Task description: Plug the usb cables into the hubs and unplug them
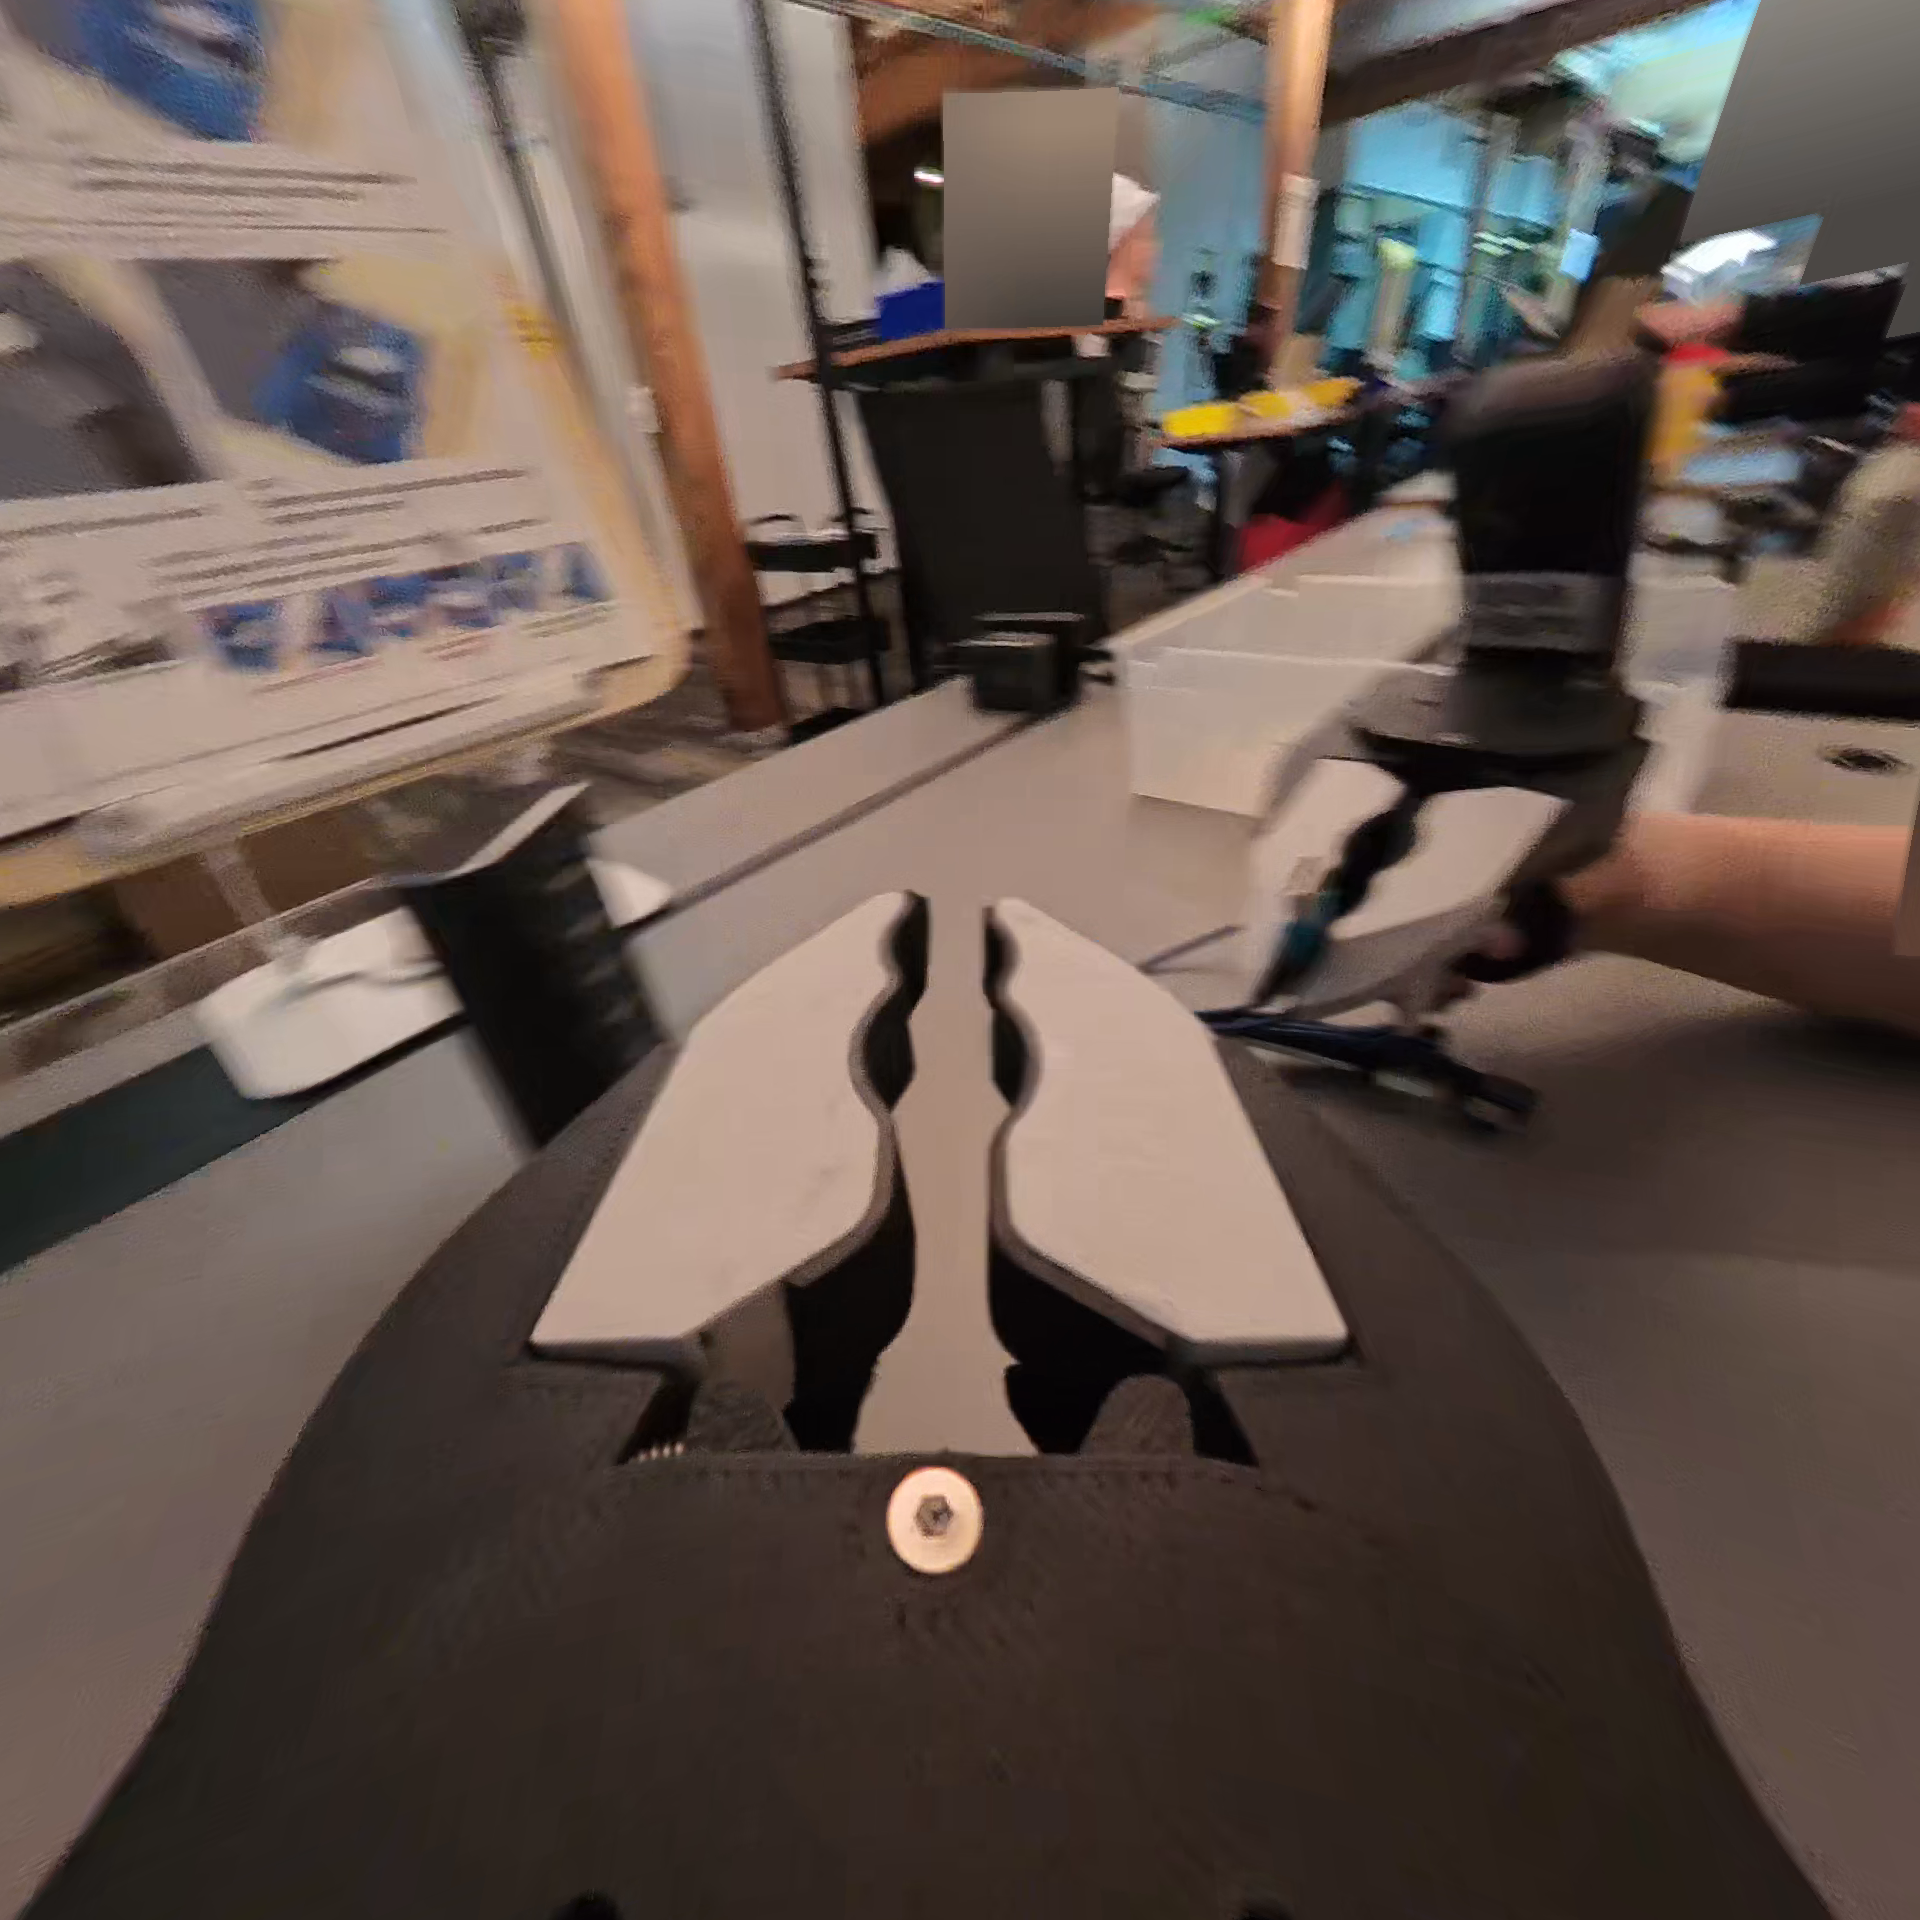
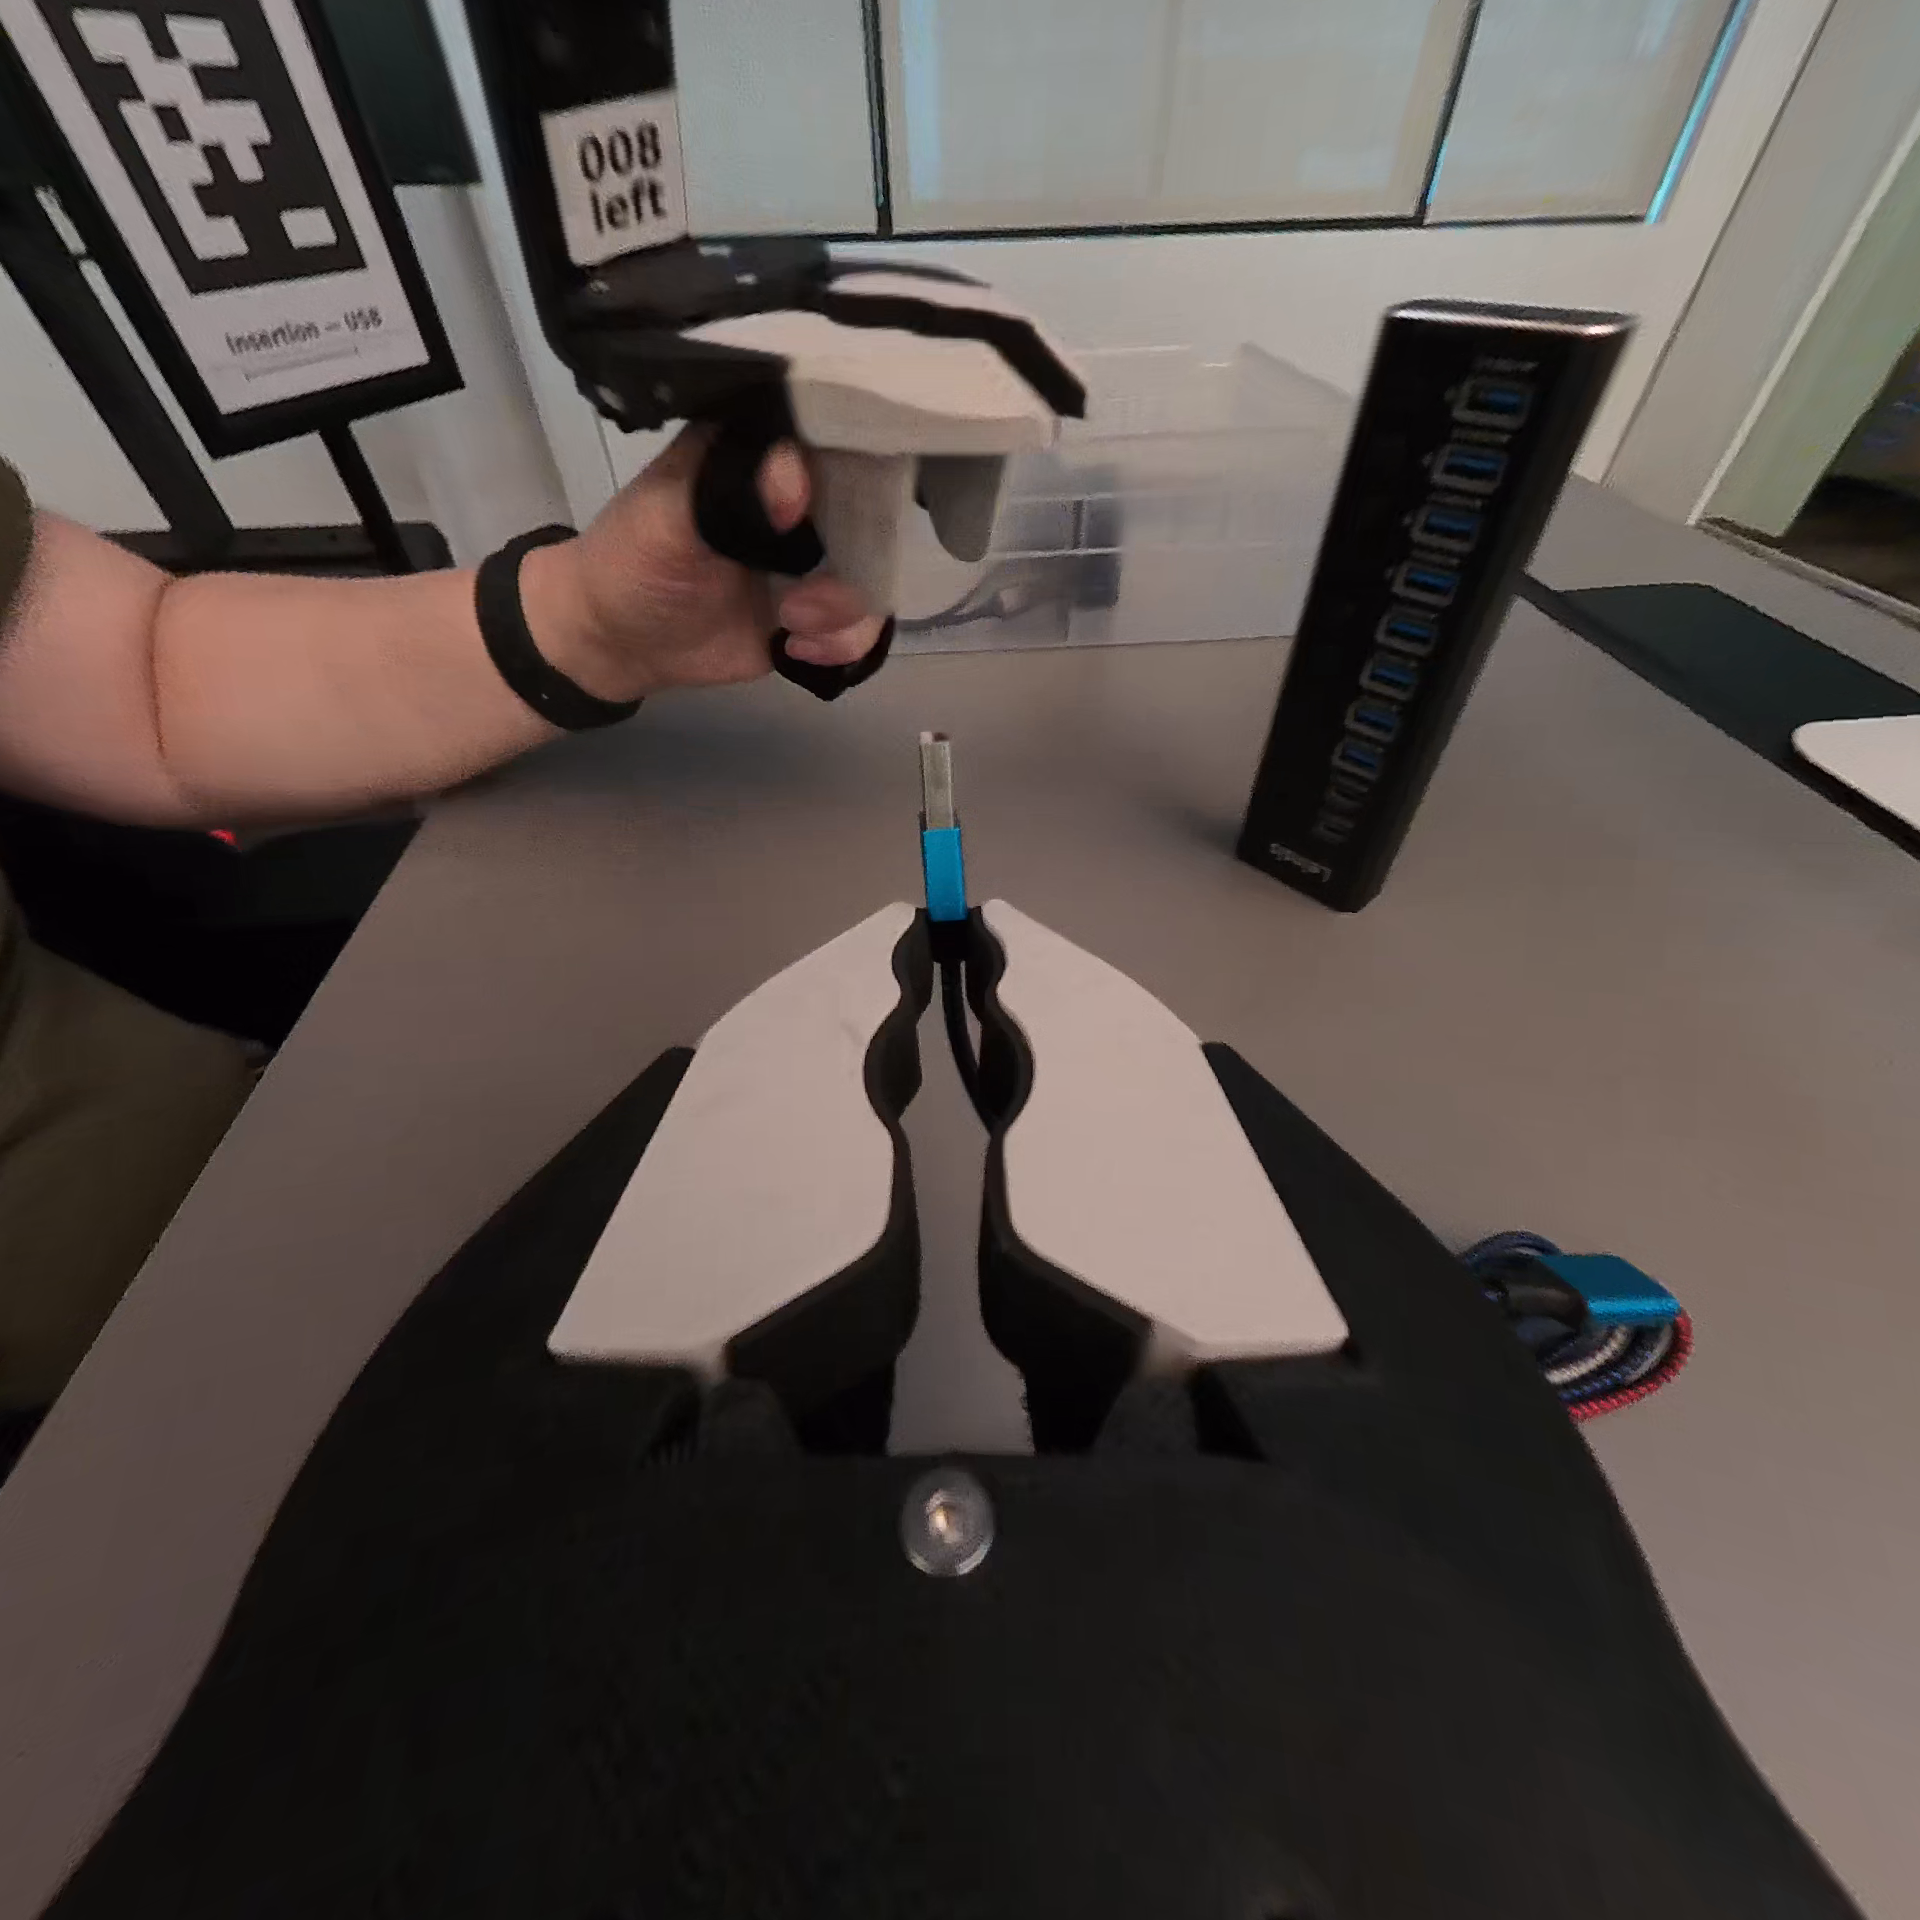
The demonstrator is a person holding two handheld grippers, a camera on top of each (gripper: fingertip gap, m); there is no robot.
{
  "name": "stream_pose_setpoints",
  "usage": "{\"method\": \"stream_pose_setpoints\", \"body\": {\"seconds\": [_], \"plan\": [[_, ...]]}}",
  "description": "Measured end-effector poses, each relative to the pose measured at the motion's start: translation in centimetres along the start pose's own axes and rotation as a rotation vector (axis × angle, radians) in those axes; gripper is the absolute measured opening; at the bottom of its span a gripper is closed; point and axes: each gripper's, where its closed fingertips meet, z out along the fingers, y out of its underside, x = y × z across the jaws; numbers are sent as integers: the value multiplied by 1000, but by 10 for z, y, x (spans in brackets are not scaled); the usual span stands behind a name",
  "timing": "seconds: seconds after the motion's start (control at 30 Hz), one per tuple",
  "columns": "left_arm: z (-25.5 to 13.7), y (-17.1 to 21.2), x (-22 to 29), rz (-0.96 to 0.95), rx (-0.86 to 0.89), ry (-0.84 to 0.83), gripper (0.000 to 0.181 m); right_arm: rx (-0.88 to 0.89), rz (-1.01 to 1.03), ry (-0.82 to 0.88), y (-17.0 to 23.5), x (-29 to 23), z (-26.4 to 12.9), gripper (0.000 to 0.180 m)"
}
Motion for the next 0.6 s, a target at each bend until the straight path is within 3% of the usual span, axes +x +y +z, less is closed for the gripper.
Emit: {"method": "stream_pose_setpoints", "body": {"seconds": [0.13, 0.23, 0.37, 0.6], "plan": [[24, 15, 62, -58, -151, 301, 35, -58, -37, -54, 8, -15, 8, 6], [23, 28, 81, -46, -222, 425, 25, -93, -51, -63, 14, -18, 11, 6], [22, 47, 88, -10, -304, 460, 5, -124, -66, -63, 17, -20, 12, 6], [28, 45, 95, -48, -325, 487, 6, -168, -101, -56, 20, -20, 9, 6]]}}
